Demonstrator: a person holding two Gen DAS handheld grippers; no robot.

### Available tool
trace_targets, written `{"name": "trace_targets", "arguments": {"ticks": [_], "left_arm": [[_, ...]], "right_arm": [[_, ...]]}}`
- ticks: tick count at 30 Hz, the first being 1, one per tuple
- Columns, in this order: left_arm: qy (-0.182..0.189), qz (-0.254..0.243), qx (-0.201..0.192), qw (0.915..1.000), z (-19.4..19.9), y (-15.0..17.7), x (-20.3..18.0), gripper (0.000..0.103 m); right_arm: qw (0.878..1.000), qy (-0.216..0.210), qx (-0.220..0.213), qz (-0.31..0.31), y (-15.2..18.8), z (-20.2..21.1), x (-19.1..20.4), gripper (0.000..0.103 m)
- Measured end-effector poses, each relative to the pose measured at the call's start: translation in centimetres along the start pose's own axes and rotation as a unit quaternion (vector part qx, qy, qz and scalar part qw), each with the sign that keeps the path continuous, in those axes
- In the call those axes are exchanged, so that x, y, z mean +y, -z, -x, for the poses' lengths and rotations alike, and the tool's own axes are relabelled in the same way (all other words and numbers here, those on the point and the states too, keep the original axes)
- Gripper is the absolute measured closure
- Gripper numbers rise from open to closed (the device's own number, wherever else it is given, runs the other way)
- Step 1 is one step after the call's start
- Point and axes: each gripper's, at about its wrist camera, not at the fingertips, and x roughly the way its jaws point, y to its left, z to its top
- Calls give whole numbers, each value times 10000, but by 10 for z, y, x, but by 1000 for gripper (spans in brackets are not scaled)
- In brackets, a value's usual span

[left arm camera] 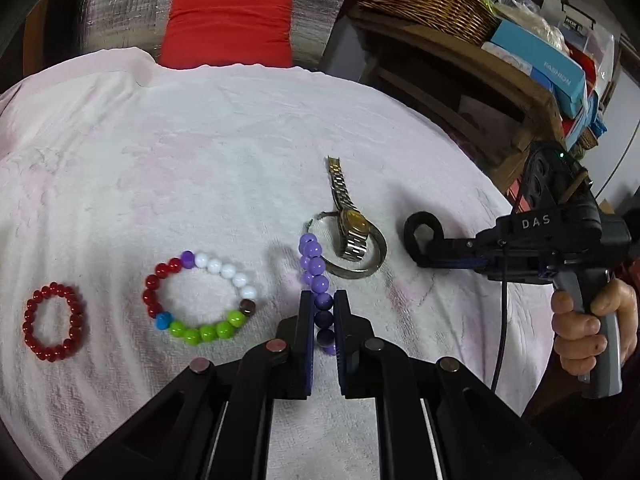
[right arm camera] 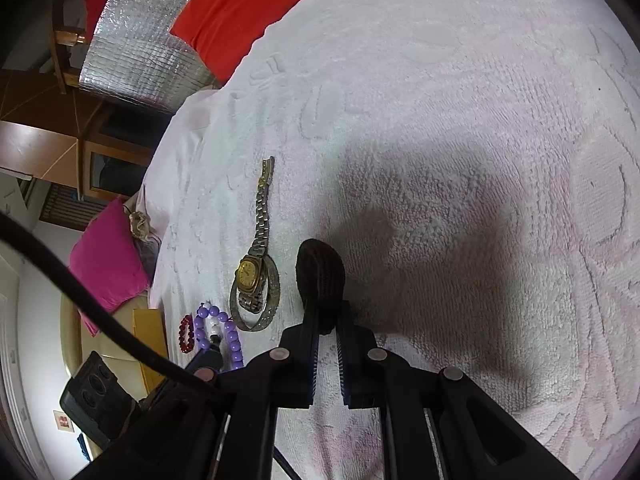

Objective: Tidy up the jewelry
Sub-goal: 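Grasp and lift the purple bead bracelet with the left tool, then carry the hair tie and purple bracelet into the orange box, opening both tools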

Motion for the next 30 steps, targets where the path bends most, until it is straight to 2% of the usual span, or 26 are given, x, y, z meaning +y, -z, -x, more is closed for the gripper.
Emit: {"name": "trace_targets", "arguments": {"ticks": [4,16,24,30], "left_arm": [[-151,104,118,9998,-9,0,3,93],[-108,-6,-142,9998,1,1,-4,94],[-81,66,-460,9989,36,1,2,94],[-223,75,-769,9968,77,8,11,94]], "right_arm": [[10000,-38,-26,4,1,1,-2,94],[9994,-144,-254,189,4,18,8,94],[9986,-244,-307,357,12,22,25,94],[9968,-417,-234,644,27,15,57,94]]}}
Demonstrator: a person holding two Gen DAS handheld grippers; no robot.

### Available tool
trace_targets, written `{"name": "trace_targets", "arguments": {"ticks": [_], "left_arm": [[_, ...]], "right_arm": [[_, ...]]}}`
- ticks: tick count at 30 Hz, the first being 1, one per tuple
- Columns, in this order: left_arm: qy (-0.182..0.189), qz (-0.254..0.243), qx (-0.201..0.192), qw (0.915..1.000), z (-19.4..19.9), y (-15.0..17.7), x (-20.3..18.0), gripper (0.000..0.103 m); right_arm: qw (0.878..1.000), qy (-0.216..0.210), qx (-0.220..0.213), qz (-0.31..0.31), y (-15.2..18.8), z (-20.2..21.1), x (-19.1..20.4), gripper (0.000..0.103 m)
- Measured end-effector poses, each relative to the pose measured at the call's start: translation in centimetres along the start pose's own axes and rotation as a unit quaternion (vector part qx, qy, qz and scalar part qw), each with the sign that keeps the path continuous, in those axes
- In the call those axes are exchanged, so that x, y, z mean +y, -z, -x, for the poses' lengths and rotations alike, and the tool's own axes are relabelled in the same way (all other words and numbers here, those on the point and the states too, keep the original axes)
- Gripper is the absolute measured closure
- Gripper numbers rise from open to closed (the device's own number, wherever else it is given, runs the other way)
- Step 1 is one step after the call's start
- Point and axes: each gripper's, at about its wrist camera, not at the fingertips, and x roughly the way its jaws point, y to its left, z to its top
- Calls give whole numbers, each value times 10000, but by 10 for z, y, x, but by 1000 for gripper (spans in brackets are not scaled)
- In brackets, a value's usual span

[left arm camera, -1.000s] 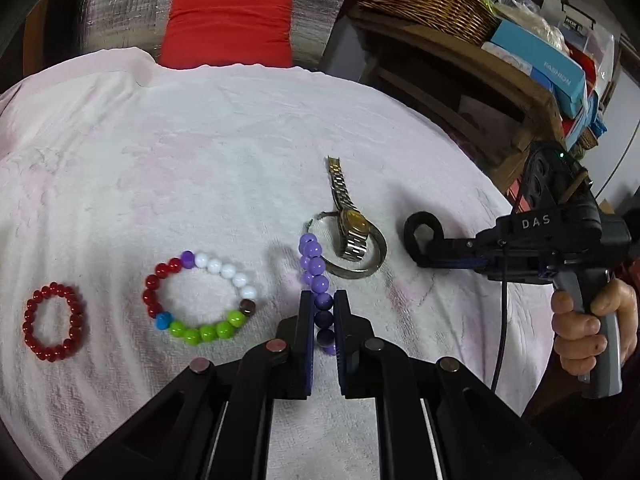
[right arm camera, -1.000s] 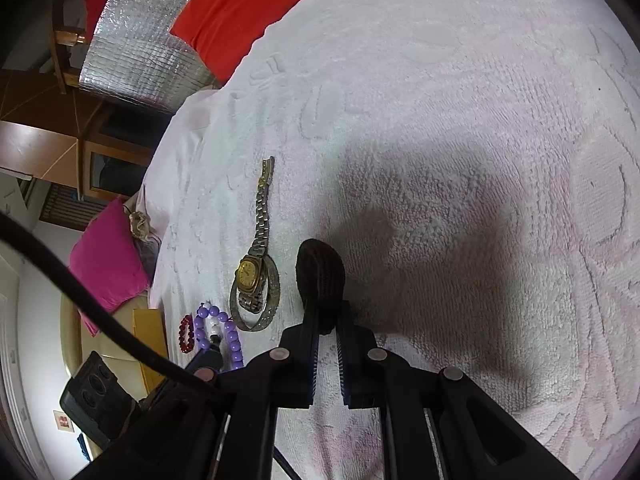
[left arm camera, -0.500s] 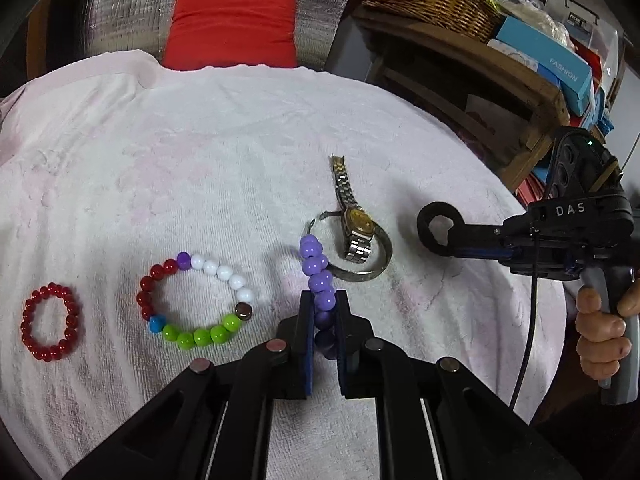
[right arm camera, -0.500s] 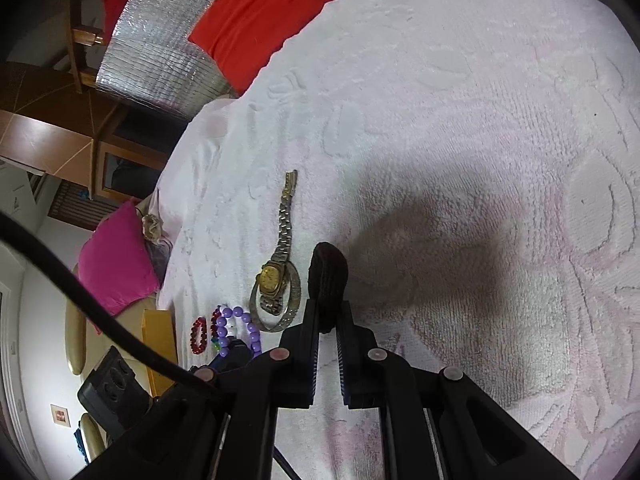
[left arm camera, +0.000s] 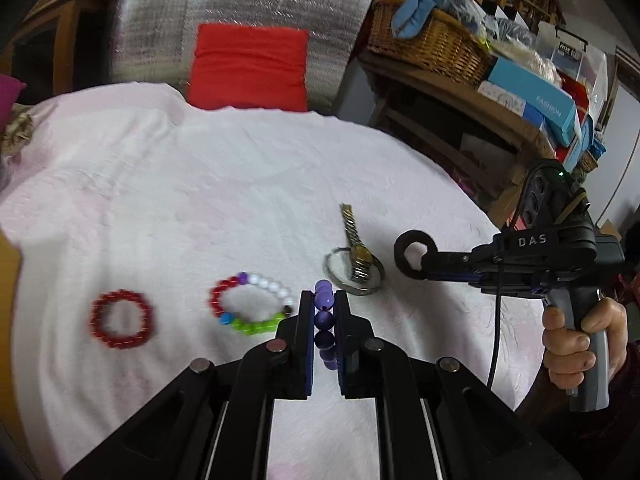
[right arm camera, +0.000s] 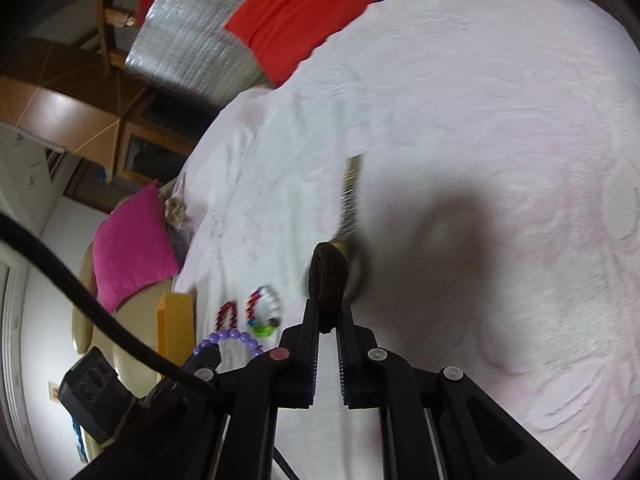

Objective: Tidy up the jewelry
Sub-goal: 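Carry the hair tie and purple bracelet into the orange box, opening both tools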

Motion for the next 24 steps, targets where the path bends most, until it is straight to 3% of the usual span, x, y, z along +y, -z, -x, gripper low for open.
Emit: {"name": "trace_targets", "arguments": {"ticks": [6,10,19,24], "left_arm": [[-359,277,-319,9985,56,9,32,94],[-695,646,-667,9933,114,24,62,94],[-1759,1210,-929,9725,250,92,143,94],[-1938,1533,-775,9659,269,127,174,94]], "right_arm": [[9986,-319,237,349,19,-19,44,94],[9940,-682,553,657,36,-43,89,94],[9599,-1370,1547,1894,129,-111,234,94],[9373,-1336,2087,2452,184,-147,295,94]]}}
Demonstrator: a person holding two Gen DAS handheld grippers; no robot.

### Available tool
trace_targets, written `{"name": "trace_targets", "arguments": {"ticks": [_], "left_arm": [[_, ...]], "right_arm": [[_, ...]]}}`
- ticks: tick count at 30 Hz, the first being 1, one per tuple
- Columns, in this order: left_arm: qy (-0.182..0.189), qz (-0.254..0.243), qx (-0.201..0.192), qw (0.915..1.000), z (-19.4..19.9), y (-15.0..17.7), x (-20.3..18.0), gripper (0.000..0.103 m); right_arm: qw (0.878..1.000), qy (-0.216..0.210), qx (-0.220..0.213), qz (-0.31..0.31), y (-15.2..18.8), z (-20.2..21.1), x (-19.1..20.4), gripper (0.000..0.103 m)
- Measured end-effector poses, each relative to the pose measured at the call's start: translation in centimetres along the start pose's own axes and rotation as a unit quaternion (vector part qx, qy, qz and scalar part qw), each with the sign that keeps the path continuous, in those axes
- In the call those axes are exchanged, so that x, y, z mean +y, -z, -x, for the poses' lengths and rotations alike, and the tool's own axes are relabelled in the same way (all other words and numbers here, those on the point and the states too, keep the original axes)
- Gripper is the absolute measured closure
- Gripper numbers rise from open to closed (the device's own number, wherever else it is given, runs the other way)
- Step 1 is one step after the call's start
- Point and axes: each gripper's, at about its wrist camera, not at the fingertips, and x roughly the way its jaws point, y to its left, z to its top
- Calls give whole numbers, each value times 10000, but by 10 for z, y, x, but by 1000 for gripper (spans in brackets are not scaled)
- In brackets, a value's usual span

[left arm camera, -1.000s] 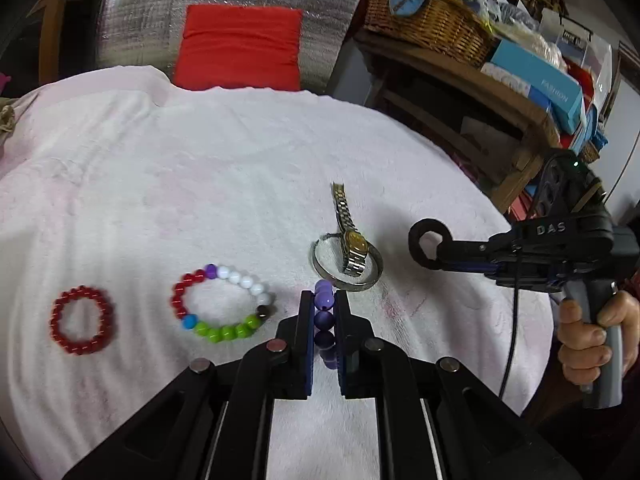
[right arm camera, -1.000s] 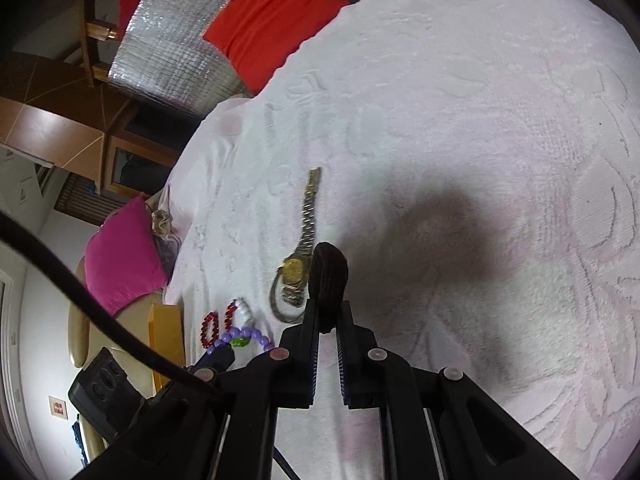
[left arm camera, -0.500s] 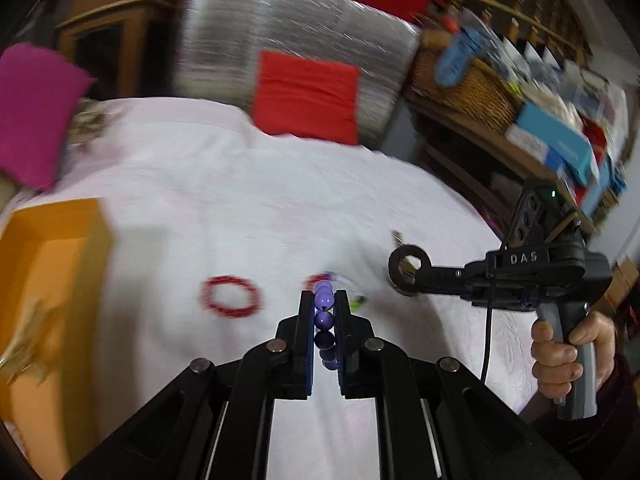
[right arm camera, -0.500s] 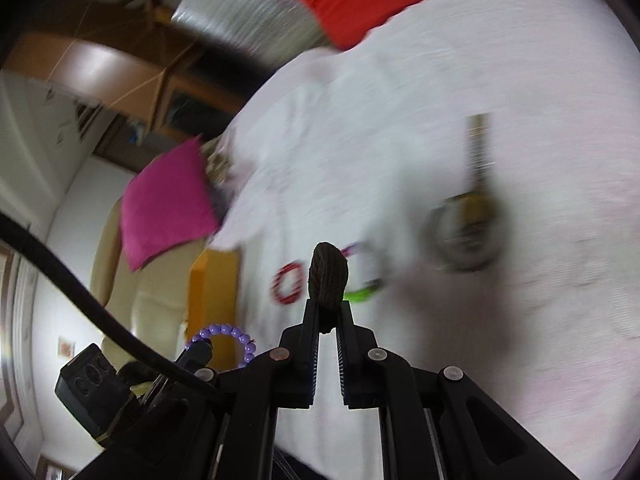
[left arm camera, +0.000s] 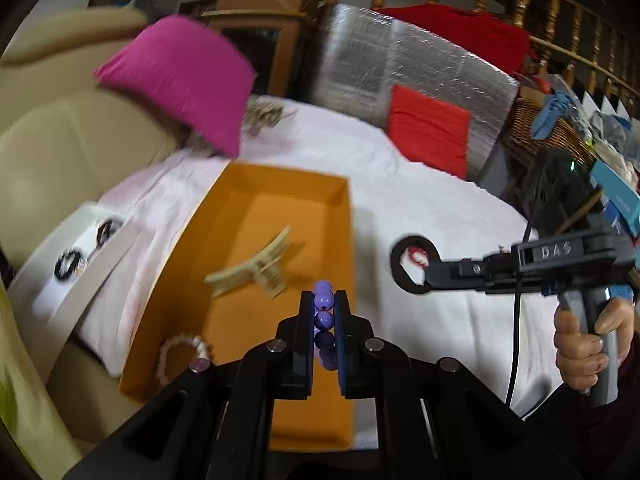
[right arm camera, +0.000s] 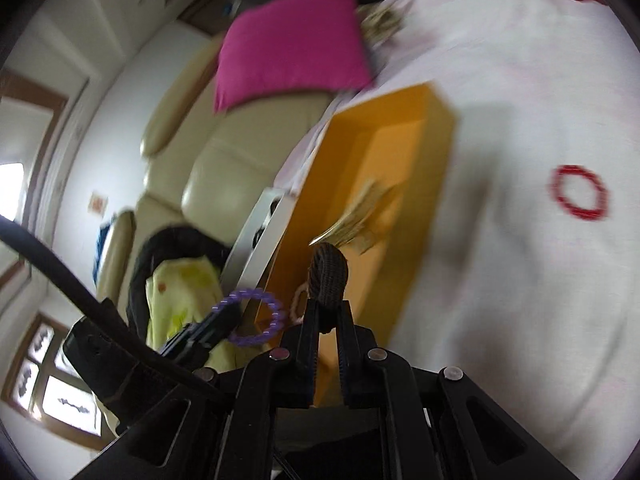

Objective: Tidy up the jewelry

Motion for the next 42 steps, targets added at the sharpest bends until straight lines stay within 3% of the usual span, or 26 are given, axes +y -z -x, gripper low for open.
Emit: {"name": "trace_targets", "arguments": {"ticks": [3,8,14,21,26,28,29,32,38,42], "left_arm": [[11,269,208,9994,-15,12,17,94],[74,612,666,9959,-49,30,32,94],[9,729,905,9932,-66,35,44,94],[-345,758,1095,9905,-75,34,58,94],[-540,663,1122,9900,-78,32,59,94],[-600,652,1107,9899,-76,31,60,90],[-556,676,1096,9901,-74,30,60,83],[-463,666,966,9920,-66,26,55,62],[-555,377,710,9952,-46,10,25,58],[-460,96,495,9977,-35,-6,-13,52]], "right_arm": [[9988,265,322,245,-11,-39,24,94],[9912,903,865,425,-26,-86,27,93],[9698,1551,1655,903,-33,-137,38,94],[9492,2033,2085,1189,-31,-162,37,93],[9417,2268,2216,1123,-32,-173,35,91],[9464,2190,2107,1099,-35,-167,39,90],[9517,2095,1975,1068,-37,-158,40,84],[9622,1935,1668,942,-43,-131,41,51],[9824,1471,835,795,-36,-58,43,49],[9877,1429,291,572,-26,-1,22,49]]}}
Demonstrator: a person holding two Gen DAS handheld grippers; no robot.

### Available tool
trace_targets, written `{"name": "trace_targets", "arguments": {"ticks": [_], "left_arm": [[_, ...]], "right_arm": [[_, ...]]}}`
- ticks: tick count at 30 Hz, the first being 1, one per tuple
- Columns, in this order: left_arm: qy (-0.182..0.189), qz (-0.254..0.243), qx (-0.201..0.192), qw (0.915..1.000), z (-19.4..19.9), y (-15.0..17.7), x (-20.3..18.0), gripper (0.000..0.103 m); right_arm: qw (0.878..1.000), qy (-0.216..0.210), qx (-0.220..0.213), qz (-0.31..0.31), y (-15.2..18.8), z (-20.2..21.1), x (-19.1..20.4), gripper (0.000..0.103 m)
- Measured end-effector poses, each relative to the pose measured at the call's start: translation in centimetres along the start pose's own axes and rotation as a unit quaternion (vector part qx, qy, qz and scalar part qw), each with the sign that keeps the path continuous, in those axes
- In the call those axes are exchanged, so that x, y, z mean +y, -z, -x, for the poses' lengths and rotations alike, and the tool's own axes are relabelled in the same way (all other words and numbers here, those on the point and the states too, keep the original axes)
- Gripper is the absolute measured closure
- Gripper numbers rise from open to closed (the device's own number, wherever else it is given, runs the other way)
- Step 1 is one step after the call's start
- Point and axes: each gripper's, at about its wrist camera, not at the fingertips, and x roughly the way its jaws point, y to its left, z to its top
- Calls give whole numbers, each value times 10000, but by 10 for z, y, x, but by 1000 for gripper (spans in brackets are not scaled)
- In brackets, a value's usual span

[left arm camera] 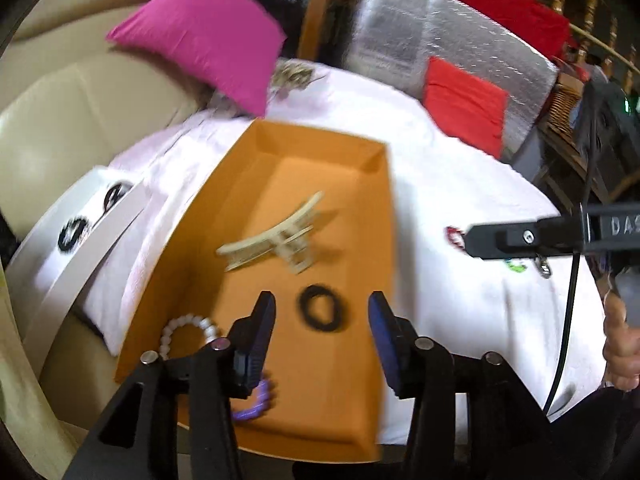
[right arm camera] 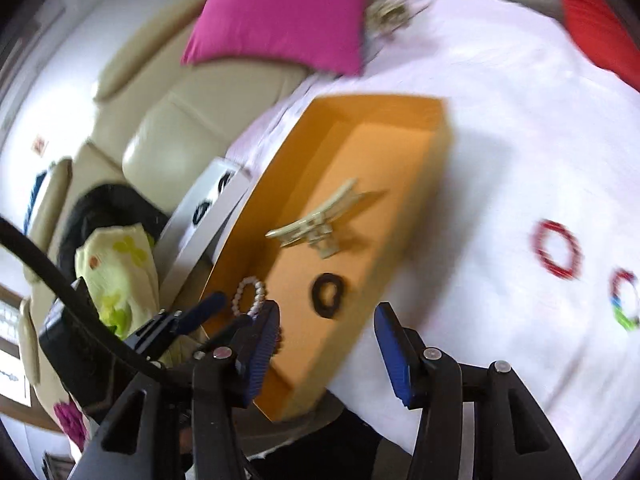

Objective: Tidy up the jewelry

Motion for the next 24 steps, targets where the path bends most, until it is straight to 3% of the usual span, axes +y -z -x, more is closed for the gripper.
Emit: {"name": "trace_targets", "arguments": {"ticks": [6,8,12,15,19,24], "left_arm": [[220,-786,-99,9966,-3,-10,-85,49],[291,-983,-106,9947,-13,-13,-110,47],[607,-1236,-85,9904,-39,-18,-165,46],[813,-1338,5,9877,-72,-23,-200,46],[963,-1315,236,9863,-111,-23,-231,44],[1053,-1017,621,9873,-161,-20,-252,42]], "right_arm": [[9941,159,-580,-898,43,73,-101,49],[9863,178,-814,-1423,60,99,-150,49],[9633,128,-1244,-2376,90,137,-235,49],[9390,-122,-1576,-3055,105,153,-291,49],[9182,-90,-1789,-3533,109,157,-334,49],[9115,211,-1718,-3730,94,149,-365,49]]}}
